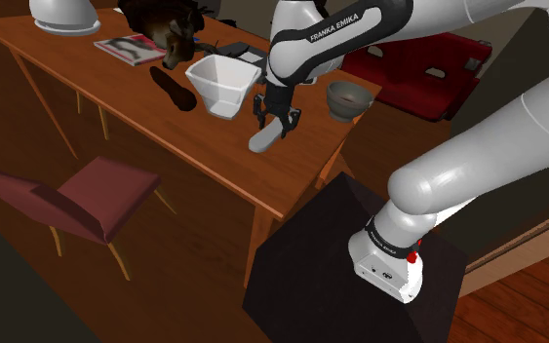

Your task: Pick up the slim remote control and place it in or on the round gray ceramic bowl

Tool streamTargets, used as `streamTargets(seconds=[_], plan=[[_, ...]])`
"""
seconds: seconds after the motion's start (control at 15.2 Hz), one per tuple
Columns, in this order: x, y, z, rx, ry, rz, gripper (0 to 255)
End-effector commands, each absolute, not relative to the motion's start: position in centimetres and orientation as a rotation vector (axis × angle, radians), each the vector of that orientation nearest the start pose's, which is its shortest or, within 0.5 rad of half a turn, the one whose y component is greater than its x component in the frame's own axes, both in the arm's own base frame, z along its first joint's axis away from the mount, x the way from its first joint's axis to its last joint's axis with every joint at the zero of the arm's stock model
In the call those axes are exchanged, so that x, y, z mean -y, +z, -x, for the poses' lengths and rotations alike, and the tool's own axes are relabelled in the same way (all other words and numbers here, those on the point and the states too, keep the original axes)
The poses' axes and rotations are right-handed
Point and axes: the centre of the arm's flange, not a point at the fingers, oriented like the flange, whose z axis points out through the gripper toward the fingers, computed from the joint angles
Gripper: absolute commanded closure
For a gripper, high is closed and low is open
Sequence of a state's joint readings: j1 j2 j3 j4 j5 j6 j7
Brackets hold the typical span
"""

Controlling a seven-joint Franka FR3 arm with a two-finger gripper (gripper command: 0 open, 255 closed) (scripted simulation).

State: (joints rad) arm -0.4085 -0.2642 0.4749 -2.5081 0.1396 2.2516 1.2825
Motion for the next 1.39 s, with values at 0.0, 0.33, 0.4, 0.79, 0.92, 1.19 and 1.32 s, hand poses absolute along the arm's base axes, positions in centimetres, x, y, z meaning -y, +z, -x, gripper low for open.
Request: streamTargets(seconds=[0.0, 0.33, 0.4, 0.79, 0.92, 1.19, 1.32], plan=[[-3.1, 36.6, -43.8, -1.938, 0.007, 2.496, 255], [-3.1, 38.1, -43.8, -1.938, 0.007, 2.496, 255], [-3.1, 38.7, -43.8, -1.938, 0.007, 2.496, 255], [-3.1, 41.8, -43.8, -1.938, 0.007, 2.496, 255], [-3.1, 42.9, -43.8, -1.938, 0.007, 2.496, 255], [-3.1, 45.0, -43.8, -1.938, 0.007, 2.496, 255], [-3.1, 46.1, -43.8, -1.938, 0.007, 2.496, 255]])
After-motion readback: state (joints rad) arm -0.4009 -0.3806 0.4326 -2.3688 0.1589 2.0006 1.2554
